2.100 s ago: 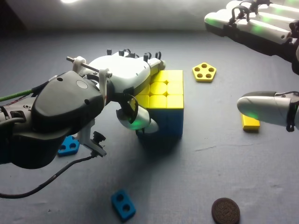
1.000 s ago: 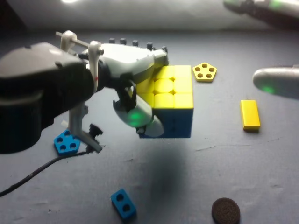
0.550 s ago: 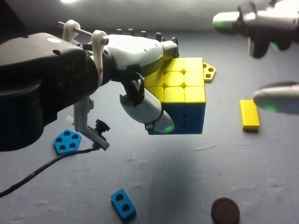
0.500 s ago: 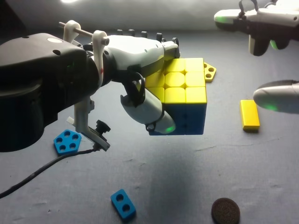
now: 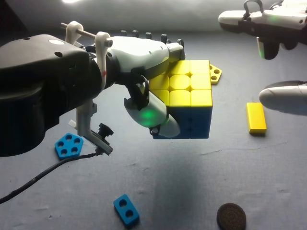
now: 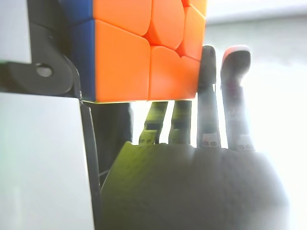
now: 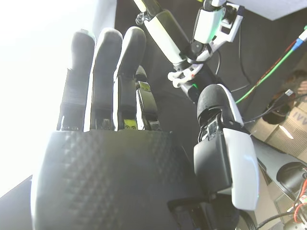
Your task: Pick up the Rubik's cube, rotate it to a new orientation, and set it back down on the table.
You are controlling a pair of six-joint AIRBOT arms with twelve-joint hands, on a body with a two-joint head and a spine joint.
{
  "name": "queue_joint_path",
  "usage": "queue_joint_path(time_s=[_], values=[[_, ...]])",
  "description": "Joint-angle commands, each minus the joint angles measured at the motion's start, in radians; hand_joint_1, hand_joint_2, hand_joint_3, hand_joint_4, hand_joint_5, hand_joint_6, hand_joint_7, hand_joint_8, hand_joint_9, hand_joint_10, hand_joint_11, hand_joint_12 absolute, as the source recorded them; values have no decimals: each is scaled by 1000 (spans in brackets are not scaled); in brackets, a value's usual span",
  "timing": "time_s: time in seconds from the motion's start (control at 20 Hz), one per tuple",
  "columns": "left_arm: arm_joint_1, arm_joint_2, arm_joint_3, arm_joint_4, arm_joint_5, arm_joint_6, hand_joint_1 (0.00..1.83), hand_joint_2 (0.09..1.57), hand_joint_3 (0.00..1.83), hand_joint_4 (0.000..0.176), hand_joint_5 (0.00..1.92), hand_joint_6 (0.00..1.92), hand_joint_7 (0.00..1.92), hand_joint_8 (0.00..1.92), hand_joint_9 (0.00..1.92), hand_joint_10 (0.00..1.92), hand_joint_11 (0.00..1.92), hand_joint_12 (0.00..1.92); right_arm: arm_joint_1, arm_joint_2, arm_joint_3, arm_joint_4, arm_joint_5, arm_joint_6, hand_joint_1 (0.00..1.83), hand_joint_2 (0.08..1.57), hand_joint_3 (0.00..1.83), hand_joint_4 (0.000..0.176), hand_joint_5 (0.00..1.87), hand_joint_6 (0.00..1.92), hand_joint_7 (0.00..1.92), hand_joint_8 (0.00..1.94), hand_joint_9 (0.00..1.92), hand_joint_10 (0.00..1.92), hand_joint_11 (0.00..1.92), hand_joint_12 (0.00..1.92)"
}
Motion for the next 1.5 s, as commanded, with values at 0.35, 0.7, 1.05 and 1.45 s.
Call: queue_joint_path(time_s=[0.35,0.7,1.05,1.45], values=[[-11,14,-3,48,35,-8,958,1459,0,33,426,1834,424,1882,295,1921,403,1921,-24,-71,-3,56,31,-27,206,1242,0,0,190,25,428,1355,388,1800,457,1921],[-17,14,4,48,35,-8,957,1459,0,32,418,1835,429,1885,304,1921,409,1921,-70,-96,-5,56,-6,-63,190,1242,2,0,176,12,401,1370,361,1800,399,1921],[-24,14,10,49,37,-8,936,1474,2,33,399,1865,408,1911,314,1921,410,1921,-84,-115,-5,55,-36,-80,194,1237,0,0,184,11,446,1366,377,1804,404,1921],[-23,14,10,53,39,-8,940,1471,4,32,397,1863,412,1908,299,1921,393,1921,-110,-130,-5,55,-88,-81,153,1244,2,0,191,9,428,1338,373,1763,399,1921]])
